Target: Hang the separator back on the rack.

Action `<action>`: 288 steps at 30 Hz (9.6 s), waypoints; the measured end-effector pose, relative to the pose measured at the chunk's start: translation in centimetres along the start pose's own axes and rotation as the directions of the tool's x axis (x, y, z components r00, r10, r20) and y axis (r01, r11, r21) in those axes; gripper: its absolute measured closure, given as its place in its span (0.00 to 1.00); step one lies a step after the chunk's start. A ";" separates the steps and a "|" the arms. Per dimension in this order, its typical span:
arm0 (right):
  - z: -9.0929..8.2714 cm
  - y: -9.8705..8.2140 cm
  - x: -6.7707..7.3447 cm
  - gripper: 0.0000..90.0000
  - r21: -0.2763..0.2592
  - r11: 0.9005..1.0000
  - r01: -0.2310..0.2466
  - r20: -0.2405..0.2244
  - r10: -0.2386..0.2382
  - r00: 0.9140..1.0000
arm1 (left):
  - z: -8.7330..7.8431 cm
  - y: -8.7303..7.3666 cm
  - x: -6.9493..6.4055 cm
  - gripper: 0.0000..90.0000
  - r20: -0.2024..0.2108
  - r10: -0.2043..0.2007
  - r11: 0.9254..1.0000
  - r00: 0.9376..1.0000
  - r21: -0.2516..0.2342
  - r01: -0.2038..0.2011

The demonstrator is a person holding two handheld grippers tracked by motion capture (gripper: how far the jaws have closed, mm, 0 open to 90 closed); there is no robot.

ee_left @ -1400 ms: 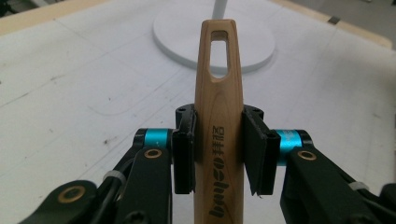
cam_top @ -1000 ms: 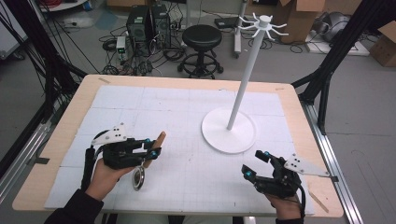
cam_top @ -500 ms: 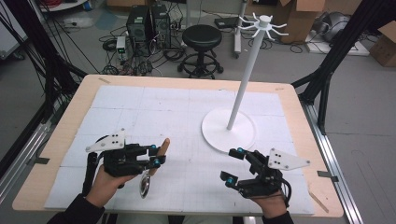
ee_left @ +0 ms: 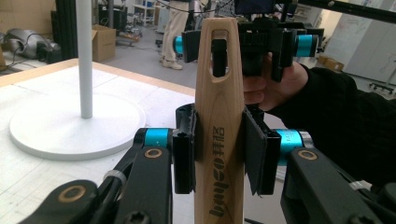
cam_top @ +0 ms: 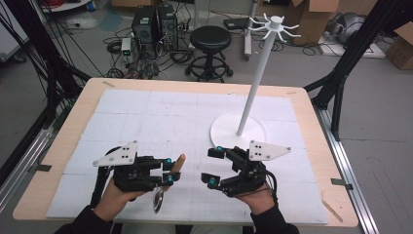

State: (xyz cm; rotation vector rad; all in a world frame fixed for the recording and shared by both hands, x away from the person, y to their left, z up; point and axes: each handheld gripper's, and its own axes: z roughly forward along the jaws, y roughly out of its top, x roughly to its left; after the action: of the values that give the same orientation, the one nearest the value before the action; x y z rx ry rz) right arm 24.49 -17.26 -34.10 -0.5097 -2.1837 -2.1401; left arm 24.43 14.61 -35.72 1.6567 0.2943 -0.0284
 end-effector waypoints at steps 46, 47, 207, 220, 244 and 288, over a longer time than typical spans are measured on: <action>4.5 1.4 0.9 0.79 0.058 0.998 0.039 -0.127 -0.032 0.991 | 1.0 -0.4 -0.3 0.50 0.075 -0.039 0.999 0.996 -0.034 0.041; 4.6 1.5 1.0 0.79 0.061 0.997 0.042 -0.120 -0.034 0.992 | 1.0 -0.4 -0.3 0.47 0.068 -0.041 0.999 0.997 -0.029 0.043; 0.3 7.7 -1.7 0.81 -0.024 0.996 0.085 0.107 -0.082 0.991 | -4.3 -1.3 3.4 0.24 -0.288 -0.054 0.997 0.956 -0.061 0.038; -3.6 15.7 -4.6 0.81 -0.048 0.988 0.146 0.254 -0.129 0.959 | -6.8 -1.6 4.7 0.19 -0.390 -0.082 0.993 0.917 -0.112 0.041; -6.6 18.9 -8.5 0.81 -0.090 0.993 0.075 0.397 -0.033 0.917 | -7.2 -1.8 4.9 0.20 -0.399 -0.084 0.993 0.913 -0.107 0.045; -13.7 -3.9 -0.5 0.18 0.085 0.993 0.083 0.680 -0.119 0.723 | -9.8 -2.8 4.5 0.19 -0.491 -0.093 0.987 0.866 -0.158 0.016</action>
State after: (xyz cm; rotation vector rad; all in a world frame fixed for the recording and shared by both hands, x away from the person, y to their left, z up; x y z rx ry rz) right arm 21.27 -30.80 -37.36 -1.4124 -2.6388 -2.1667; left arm 26.69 25.28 -38.21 1.4842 0.7199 0.3787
